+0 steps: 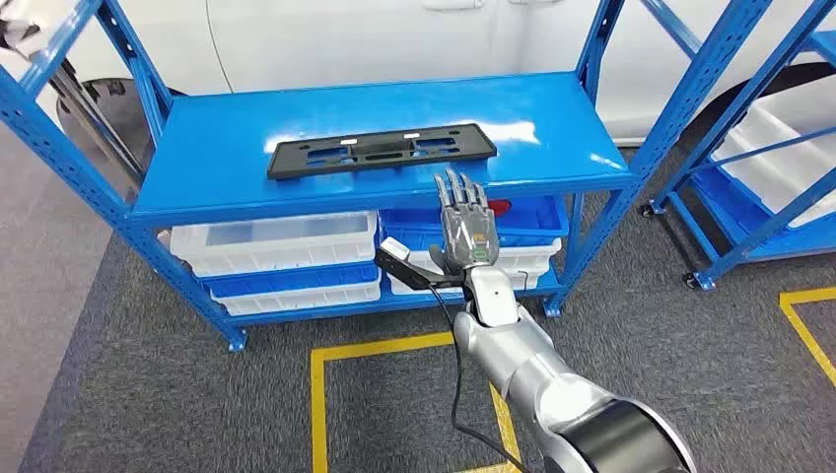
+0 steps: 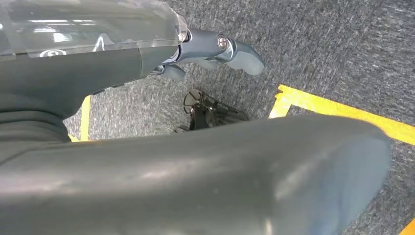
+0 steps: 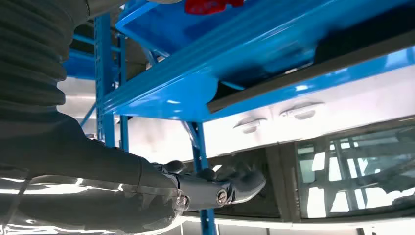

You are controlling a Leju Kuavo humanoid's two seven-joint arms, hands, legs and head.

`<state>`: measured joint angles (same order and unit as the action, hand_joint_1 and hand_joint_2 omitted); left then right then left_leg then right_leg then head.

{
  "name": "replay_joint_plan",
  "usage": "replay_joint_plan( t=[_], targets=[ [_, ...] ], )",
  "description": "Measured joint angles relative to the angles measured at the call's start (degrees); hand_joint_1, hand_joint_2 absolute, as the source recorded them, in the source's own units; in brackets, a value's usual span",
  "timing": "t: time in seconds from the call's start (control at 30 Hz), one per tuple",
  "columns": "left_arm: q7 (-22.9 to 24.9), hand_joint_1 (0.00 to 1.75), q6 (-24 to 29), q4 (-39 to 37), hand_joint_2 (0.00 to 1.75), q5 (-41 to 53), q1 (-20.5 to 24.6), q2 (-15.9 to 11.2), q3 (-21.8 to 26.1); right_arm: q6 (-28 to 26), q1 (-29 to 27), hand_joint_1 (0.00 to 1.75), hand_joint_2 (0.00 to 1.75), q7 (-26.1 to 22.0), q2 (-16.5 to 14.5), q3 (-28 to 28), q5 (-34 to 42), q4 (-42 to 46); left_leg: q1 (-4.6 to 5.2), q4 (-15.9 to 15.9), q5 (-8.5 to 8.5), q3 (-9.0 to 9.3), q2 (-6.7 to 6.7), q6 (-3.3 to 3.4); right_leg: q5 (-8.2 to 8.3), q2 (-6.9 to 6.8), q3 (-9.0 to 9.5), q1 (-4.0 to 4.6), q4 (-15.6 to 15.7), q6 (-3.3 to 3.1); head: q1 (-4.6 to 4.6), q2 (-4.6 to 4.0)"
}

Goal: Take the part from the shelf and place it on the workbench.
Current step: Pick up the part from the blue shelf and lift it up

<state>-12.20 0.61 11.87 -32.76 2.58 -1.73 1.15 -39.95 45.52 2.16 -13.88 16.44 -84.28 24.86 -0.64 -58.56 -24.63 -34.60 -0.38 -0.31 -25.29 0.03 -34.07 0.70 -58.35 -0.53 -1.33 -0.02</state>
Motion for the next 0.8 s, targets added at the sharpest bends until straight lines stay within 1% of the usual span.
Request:
replay_joint_plan(
  t=[0.07, 0.1, 0.13, 0.17, 0.2, 0.23, 0.27, 0.3, 0.33, 0.4, 0.43, 0.47, 0.53, 0.6, 0.63, 0.67, 0.73, 0.77, 0.8],
  targets=[
    [0.00, 0.00, -0.01, 0.00, 0.00, 0.01, -0.02, 0.03, 0.03, -0.01, 0.05, 0.00, 1.75, 0.01, 0.00, -0.02, 0.00, -0.02, -0.09, 0.16, 0.12, 0.06, 0.00, 0.29, -0.20, 0.00, -0.02, -0.08, -0.17, 0.32, 0.00, 0.00],
    [0.00, 0.00, -0.05, 0.00, 0.00, 0.01, -0.03, 0.05, 0.05, -0.01, 0.12, 0.00, 1.75, 0.01, 0.00, -0.07, 0.00, -0.04, -0.17, 0.30, 0.22, 0.10, 0.01, 0.58, -0.80, 0.00, -0.30, -0.17, -0.87, 0.68, 0.00, 0.00],
    [-0.01, 0.00, -0.14, 0.00, 0.00, 0.03, -0.03, 0.07, 0.08, -0.02, 0.20, 0.00, 1.75, 0.01, 0.00, -0.15, 0.00, -0.06, -0.30, 0.44, 0.33, 0.12, 0.03, 0.83, -1.95, 0.01, -1.04, -0.30, -2.55, 1.06, 0.00, 0.00],
    [-0.03, 0.00, -0.26, 0.00, 0.00, 0.05, 0.00, 0.07, 0.09, -0.02, 0.26, 0.00, 1.75, 0.01, 0.00, -0.26, 0.00, -0.10, -0.41, 0.53, 0.41, 0.12, 0.06, 1.03, -3.61, 0.01, -2.33, -0.50, -5.42, 1.44, 0.00, 0.00],
    [-0.05, 0.00, -0.41, 0.00, 0.00, 0.09, 0.01, 0.05, 0.11, -0.02, 0.25, 0.00, 1.75, 0.01, 0.01, -0.37, 0.00, -0.18, -0.42, 0.53, 0.43, 0.06, 0.07, 1.14, -5.47, 0.01, -4.10, -0.67, -9.20, 1.75, 0.00, 0.00],
    [-0.07, 0.00, -0.56, 0.00, 0.00, 0.15, 0.00, 0.03, 0.11, -0.02, 0.14, 0.00, 1.75, 0.01, 0.02, -0.46, 0.00, -0.29, -0.43, 0.52, 0.44, 0.01, 0.08, 1.19, -6.92, 0.00, -5.91, -0.88, -12.96, 1.99, 0.00, 0.00],
    [-0.08, 0.00, -0.66, 0.00, 0.00, 0.20, -0.03, 0.03, 0.12, -0.02, 0.00, 0.00, 1.75, 0.02, 0.04, -0.53, 0.00, -0.42, -0.45, 0.50, 0.44, -0.01, 0.08, 1.19, -7.60, 0.00, -7.22, -1.07, -15.61, 2.16, 0.00, 0.00],
    [-0.09, 0.00, -0.72, 0.00, 0.00, 0.27, -0.07, 0.03, 0.11, -0.02, -0.13, 0.00, 1.75, 0.02, 0.07, -0.56, 0.00, -0.51, -0.46, 0.48, 0.43, -0.02, 0.07, 1.17, -7.22, 0.00, -7.62, -1.22, -16.23, 2.23, 0.00, 0.00],
    [-0.09, 0.00, -0.71, 0.00, 0.00, 0.34, -0.10, 0.05, 0.11, -0.02, -0.19, 0.00, 1.75, 0.02, 0.08, -0.57, 0.00, -0.56, -0.47, 0.46, 0.41, 0.02, 0.06, 1.14, -5.83, -0.01, -6.89, -1.33, -14.55, 2.20, 0.00, 0.00],
    [-0.09, 0.00, -0.58, 0.00, 0.00, 0.44, -0.09, 0.10, 0.10, -0.02, -0.13, 0.00, 1.75, 0.02, 0.09, -0.58, 0.00, -0.55, -0.46, 0.43, 0.34, 0.16, 0.03, 0.91, -1.97, -0.01, -3.05, -1.41, -6.49, 1.87, 0.00, 0.00],
    [-0.07, 0.00, -0.48, 0.00, 0.00, 0.45, -0.06, 0.13, 0.10, -0.02, -0.06, 0.00, 1.75, 0.02, 0.09, -0.60, 0.00, -0.54, -0.39, 0.41, 0.32, 0.19, 0.02, 0.67, -0.67, 0.01, -1.40, -1.28, -2.99, 1.63, 0.00, 0.00],
    [-0.02, 0.00, -0.37, 0.00, 0.00, 0.43, -0.03, 0.15, 0.11, -0.02, -0.03, 0.00, 1.75, 0.02, 0.09, -0.61, 0.00, -0.53, -0.33, 0.43, 0.32, 0.19, 0.01, 0.36, -0.01, 0.03, -0.37, -1.12, -0.75, 1.39, 0.00, 0.00],
    [0.14, 0.00, -0.09, 0.00, 0.00, 0.36, 0.00, 0.15, 0.14, -0.02, -0.04, 0.00, 1.75, 0.03, 0.10, -0.64, 0.00, -0.54, -0.30, 0.60, 0.41, 0.21, 0.01, -0.39, 0.07, 0.11, -0.20, -0.73, -0.05, 0.83, 0.00, 0.00],
    [0.30, 0.00, 0.08, 0.00, 0.00, 0.29, 0.02, 0.12, 0.15, -0.03, 0.01, 0.00, 1.75, 0.05, 0.06, -0.69, 0.00, -0.52, -0.47, 0.39, 0.10, 0.10, 0.06, -1.03, 0.39, 0.10, -0.02, -0.85, 0.40, 0.01, 0.00, 0.00],
    [0.38, 0.00, 0.09, 0.00, 0.00, 0.23, 0.04, 0.11, 0.16, -0.03, 0.09, 0.00, 1.75, 0.05, 0.03, -0.71, -0.01, -0.52, -0.53, -0.96, -0.85, -0.48, 0.08, -1.23, 0.57, 0.05, 0.10, -0.94, 0.69, -0.42, 0.00, 0.00],
    [0.44, 0.00, 0.08, 0.00, 0.00, 0.16, 0.06, 0.11, 0.16, -0.03, 0.15, 0.00, 1.75, 0.05, 0.01, -0.72, -0.01, -0.52, -0.58, -3.68, -2.46, -1.68, 0.09, -1.34, 0.69, 0.00, 0.22, -1.01, 0.92, -0.77, 0.00, 0.00],
    [0.52, 0.00, 0.03, 0.00, 0.00, 0.04, 0.03, 0.13, 0.18, -0.02, 0.16, 0.00, 1.75, 0.05, 0.00, -0.74, -0.02, -0.60, -0.59, -11.67, -6.31, -5.26, 0.10, -1.50, 0.69, -0.07, 0.19, -0.72, 0.93, -1.16, 0.00, 0.00],
    [0.53, 0.00, 0.02, 0.00, 0.00, 0.01, -0.01, 0.13, 0.20, -0.02, 0.08, 0.00, 1.75, 0.05, 0.00, -0.76, -0.02, -0.67, -0.59, -14.90, -7.37, -6.77, 0.10, -1.57, 0.68, -0.07, 0.18, -0.56, 0.89, -1.23, 0.00, 0.00],
    [0.54, 0.00, 0.02, 0.00, 0.00, -0.01, -0.06, 0.13, 0.22, -0.02, 0.01, 0.00, 1.75, 0.05, 0.00, -0.78, -0.02, -0.75, -0.59, -16.49, -7.54, -7.54, 0.10, -1.58, 0.66, -0.06, 0.17, -0.42, 0.85, -1.28, 0.00, 0.00]
  ],
)
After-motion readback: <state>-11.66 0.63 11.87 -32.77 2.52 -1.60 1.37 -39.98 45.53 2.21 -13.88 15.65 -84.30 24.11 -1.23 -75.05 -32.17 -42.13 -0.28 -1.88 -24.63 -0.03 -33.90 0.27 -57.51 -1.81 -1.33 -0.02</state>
